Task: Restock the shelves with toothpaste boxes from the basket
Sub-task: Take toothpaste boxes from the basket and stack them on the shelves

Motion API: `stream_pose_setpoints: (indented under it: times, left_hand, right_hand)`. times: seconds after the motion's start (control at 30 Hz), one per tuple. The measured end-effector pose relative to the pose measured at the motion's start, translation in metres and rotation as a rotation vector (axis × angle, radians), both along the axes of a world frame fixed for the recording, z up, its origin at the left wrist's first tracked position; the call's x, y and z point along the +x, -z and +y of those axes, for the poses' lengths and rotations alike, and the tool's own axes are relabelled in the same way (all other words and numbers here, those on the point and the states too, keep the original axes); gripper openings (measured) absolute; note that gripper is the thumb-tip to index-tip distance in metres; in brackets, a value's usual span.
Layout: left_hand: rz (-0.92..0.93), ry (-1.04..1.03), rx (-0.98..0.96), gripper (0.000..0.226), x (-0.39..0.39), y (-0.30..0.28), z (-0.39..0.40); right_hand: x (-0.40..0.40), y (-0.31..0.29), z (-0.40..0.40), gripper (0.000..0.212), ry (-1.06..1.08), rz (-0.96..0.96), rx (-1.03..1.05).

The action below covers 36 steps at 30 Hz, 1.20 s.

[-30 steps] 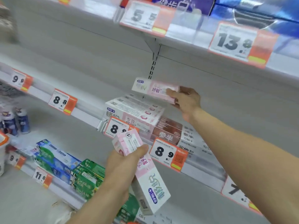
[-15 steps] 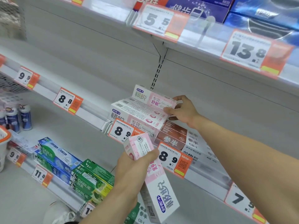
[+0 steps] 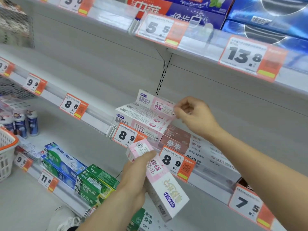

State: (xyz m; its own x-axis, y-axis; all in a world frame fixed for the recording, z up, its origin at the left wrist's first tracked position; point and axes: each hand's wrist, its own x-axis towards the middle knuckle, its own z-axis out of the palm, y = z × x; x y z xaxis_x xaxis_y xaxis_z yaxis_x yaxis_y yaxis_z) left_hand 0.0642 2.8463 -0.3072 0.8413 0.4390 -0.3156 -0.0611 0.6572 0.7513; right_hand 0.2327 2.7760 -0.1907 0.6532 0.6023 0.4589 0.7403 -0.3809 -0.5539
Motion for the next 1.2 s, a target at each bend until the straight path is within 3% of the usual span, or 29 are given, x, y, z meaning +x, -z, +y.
stream_pose_setpoints:
  times: [0.1, 0.23, 0.3, 0.37, 0.5, 0.57, 0.67, 0.77, 0.87, 0.97, 1.07, 1.2]
  left_hand:
    - [-0.056, 0.016, -0.050, 0.016, 0.001, -0.004, 0.002]
    - [-0.179, 0.082, -0.071, 0.033, 0.001, -0.011, -0.001]
    - [-0.230, 0.107, -0.058, 0.035, -0.001, -0.017, -0.006]
    - [-0.243, 0.112, -0.017, 0.032, -0.002, -0.021, -0.010]
    - [-0.230, 0.088, 0.119, 0.039, 0.001, -0.020, -0.011]
    - [-0.263, 0.089, 0.132, 0.042, 0.001, -0.020, -0.012]
    - [-0.318, 0.039, 0.084, 0.035, 0.004, -0.021, -0.019]
    - [-0.313, -0.104, 0.089, 0.048, 0.009, -0.018, -0.025]
    - [-0.305, -0.239, 0.160, 0.064, 0.013, -0.015, -0.027]
    - [-0.297, -0.288, 0.258, 0.055, 0.015, -0.014, -0.028]
    - [-0.356, -0.265, 0.312, 0.043, 0.015, -0.017, -0.026]
    - [-0.366, -0.185, 0.529, 0.046, 0.015, -0.017, -0.026]
  right_hand:
    - [-0.050, -0.007, -0.037, 0.013, -0.242, 0.027, -0.310]
    - [-0.088, 0.001, -0.073, 0.087, -0.257, -0.012, -0.764]
    - [-0.090, 0.011, -0.082, 0.099, -0.231, -0.090, -0.858]
    - [-0.082, 0.015, -0.087, 0.085, -0.195, 0.019, -0.744]
    - [-0.053, 0.011, -0.103, 0.049, -0.260, 0.679, -0.256]
    - [-0.045, 0.011, -0.111, 0.046, -0.299, 0.918, -0.149]
    - [-0.040, 0.016, -0.118, 0.058, -0.360, 1.069, -0.167]
    - [-0.040, 0.016, -0.119, 0.063, -0.397, 1.044, -0.210]
    - [-0.046, 0.014, -0.113, 0.049, -0.345, 0.783, -0.313]
    - [-0.050, 0.014, -0.105, 0.042, -0.267, 0.647, -0.340]
    - [-0.053, 0.012, -0.099, 0.051, -0.259, 0.636, -0.315]
    - [-0.059, 0.009, -0.089, 0.059, -0.240, 0.600, -0.226]
